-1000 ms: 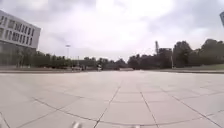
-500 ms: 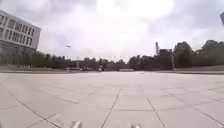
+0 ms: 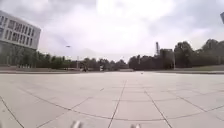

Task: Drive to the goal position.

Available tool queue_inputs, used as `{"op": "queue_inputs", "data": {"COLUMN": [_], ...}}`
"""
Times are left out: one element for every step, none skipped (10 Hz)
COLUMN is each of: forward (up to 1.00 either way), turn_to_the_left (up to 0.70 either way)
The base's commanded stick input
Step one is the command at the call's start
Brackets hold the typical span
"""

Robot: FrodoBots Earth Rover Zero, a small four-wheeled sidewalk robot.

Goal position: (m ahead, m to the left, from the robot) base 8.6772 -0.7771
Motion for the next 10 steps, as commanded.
{"op": "queue_inputs", "data": {"forward": [0.7,0.7,0.7,0.7,0.7,0.7,0.7,0.7,0.7,0.7], "turn_to_the_left": [-0.23,-0.25,-0.09,0.0,0.0,0.0,0.0,0.0,0.0,0.0]}}
